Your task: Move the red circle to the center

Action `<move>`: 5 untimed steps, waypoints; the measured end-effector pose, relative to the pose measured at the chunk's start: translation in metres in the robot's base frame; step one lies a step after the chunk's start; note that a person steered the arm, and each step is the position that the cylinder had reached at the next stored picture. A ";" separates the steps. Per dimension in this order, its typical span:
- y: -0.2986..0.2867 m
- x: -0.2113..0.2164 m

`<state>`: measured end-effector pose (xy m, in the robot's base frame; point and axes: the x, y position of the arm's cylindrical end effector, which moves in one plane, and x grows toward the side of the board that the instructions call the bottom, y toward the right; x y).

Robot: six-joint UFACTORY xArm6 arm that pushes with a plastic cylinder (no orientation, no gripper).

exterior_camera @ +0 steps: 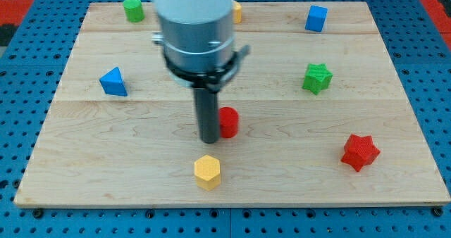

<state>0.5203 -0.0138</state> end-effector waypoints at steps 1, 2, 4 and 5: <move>0.010 0.000; 0.015 -0.026; 0.023 -0.029; 0.023 -0.018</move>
